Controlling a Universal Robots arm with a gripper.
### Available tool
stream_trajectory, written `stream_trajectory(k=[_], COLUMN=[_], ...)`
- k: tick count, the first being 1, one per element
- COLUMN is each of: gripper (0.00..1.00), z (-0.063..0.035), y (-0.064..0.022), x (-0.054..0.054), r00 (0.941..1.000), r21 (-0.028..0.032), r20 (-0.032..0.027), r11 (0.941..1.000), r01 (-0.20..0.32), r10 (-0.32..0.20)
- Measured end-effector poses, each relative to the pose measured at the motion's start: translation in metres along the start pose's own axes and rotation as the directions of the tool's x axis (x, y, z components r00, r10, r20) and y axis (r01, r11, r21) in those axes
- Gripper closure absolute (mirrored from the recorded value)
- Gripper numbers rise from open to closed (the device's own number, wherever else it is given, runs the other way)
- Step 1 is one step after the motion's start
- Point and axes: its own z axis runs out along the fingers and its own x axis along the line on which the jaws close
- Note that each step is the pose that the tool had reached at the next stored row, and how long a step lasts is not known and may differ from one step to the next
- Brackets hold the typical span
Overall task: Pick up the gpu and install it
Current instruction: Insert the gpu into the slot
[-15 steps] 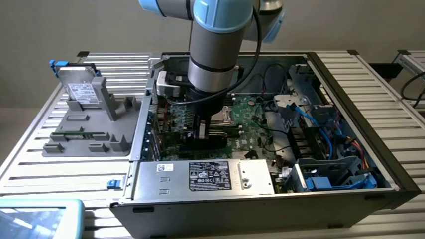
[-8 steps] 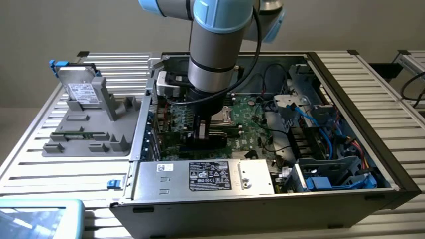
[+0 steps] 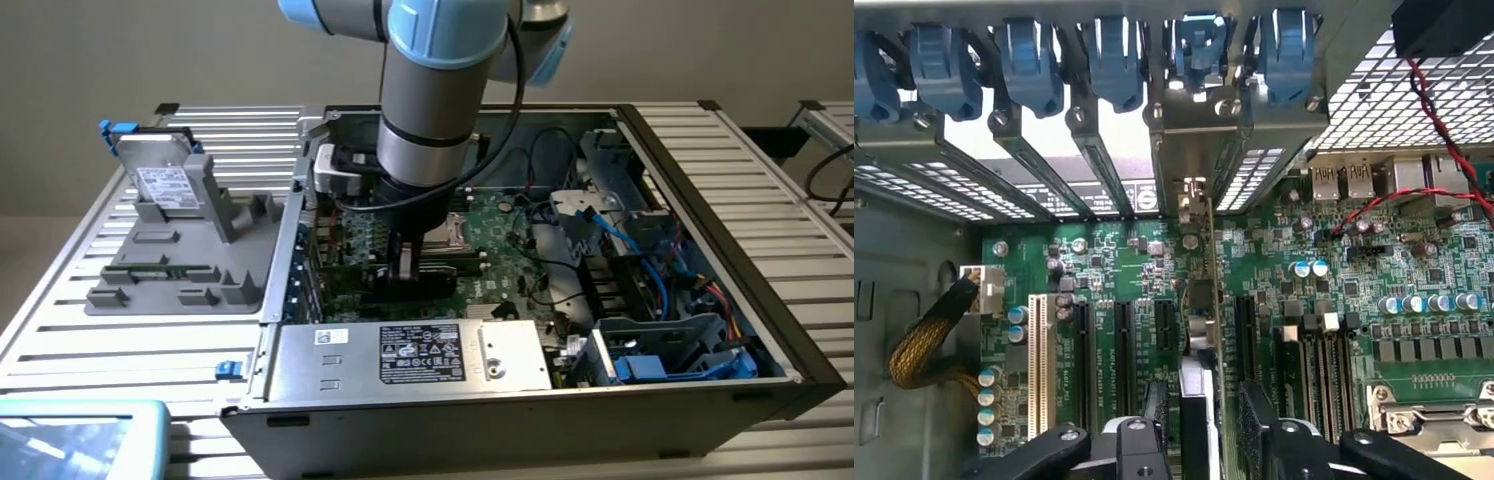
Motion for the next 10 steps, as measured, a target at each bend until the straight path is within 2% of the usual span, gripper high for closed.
stream_trajectory(k=[2,6,10], gripper=[0.58,0.58,0.58], z=[-0.0043,-0.0195,-0.0325], y=[0.0006,0.0027,0.0045], x=[0.0,0.0,-0.001], r00=[1.0,1.0,1.0], r21=[0.001,0.0027,0.0074], r20=[-0.0007,-0.0055,-0.0084], r11=[1.0,1.0,1.0], r01=[0.0,0.0,0.0], r10=[0.0,0.0,0.0])
